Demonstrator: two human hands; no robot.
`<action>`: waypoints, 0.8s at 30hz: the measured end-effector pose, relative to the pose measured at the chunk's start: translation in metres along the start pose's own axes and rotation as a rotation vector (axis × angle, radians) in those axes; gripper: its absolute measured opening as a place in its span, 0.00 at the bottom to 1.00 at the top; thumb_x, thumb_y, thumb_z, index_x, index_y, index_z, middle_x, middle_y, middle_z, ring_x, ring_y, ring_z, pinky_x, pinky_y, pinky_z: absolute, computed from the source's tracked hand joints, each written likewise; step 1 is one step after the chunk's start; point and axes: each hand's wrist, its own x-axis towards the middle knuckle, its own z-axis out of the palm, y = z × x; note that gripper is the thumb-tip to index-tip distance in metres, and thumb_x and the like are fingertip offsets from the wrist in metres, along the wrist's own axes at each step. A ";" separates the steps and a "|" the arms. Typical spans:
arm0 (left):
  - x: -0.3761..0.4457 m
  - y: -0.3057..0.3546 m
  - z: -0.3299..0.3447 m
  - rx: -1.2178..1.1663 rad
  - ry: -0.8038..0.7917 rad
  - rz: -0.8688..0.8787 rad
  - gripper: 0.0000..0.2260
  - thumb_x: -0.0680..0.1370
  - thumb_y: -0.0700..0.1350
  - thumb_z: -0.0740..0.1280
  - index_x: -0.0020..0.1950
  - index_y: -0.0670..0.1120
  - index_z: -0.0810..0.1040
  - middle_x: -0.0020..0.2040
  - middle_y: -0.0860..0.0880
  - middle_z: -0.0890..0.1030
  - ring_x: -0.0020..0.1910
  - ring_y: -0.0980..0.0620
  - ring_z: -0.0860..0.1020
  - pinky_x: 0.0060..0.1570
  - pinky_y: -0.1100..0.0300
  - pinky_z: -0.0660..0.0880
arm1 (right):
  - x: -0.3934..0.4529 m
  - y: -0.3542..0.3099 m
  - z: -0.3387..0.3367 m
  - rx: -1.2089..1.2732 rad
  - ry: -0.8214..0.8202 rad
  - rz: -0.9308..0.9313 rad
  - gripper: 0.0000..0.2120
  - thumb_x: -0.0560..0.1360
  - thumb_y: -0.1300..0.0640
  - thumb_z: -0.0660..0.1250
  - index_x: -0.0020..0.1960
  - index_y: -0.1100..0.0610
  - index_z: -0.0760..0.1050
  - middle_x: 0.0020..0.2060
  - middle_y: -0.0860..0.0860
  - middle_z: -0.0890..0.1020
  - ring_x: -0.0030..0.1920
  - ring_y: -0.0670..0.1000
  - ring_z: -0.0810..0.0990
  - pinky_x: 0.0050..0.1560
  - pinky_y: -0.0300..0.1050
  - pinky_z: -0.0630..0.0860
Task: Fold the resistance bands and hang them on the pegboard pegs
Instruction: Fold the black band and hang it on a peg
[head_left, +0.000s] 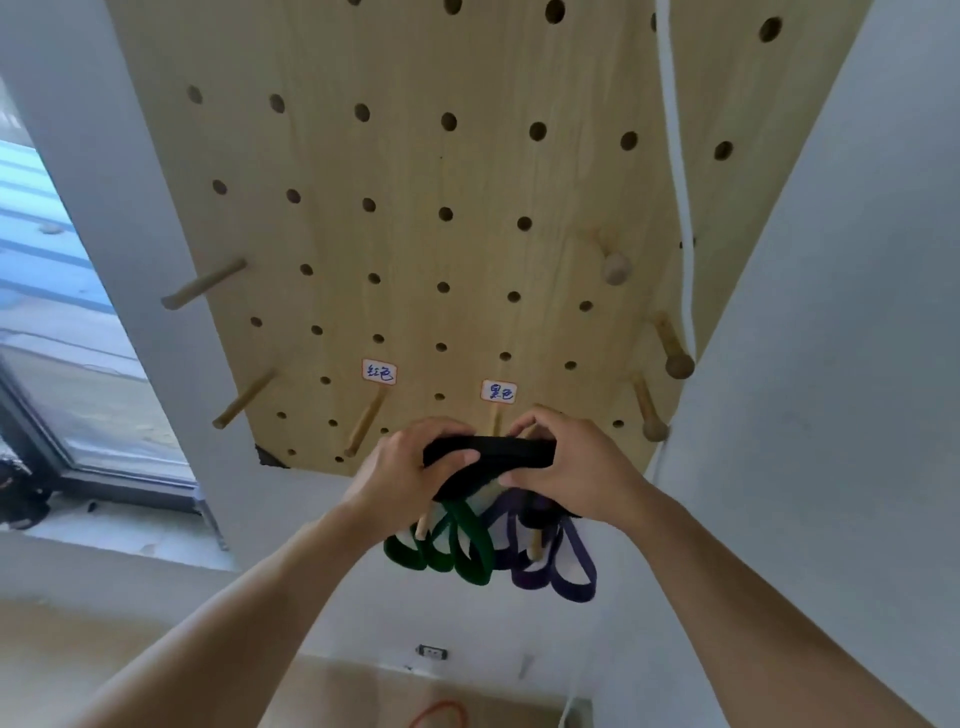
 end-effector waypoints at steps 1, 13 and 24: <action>0.008 0.000 0.001 0.004 0.022 -0.009 0.09 0.79 0.52 0.68 0.58 0.55 0.81 0.50 0.62 0.82 0.50 0.64 0.80 0.50 0.63 0.78 | 0.008 0.001 -0.003 -0.010 0.013 -0.011 0.17 0.70 0.47 0.79 0.53 0.38 0.74 0.46 0.38 0.85 0.44 0.40 0.83 0.52 0.48 0.82; 0.072 -0.031 0.007 0.133 0.077 -0.069 0.11 0.80 0.53 0.67 0.62 0.56 0.80 0.51 0.57 0.83 0.50 0.58 0.81 0.52 0.53 0.80 | 0.078 0.017 0.000 -0.076 0.047 -0.066 0.15 0.77 0.54 0.75 0.62 0.45 0.77 0.50 0.37 0.81 0.49 0.41 0.79 0.39 0.28 0.70; 0.071 -0.026 0.010 0.204 0.152 -0.036 0.17 0.79 0.54 0.68 0.67 0.53 0.79 0.58 0.55 0.81 0.55 0.55 0.78 0.55 0.60 0.75 | 0.072 0.028 -0.001 -0.349 0.355 -0.188 0.18 0.76 0.43 0.73 0.65 0.45 0.81 0.55 0.41 0.82 0.58 0.46 0.76 0.59 0.44 0.73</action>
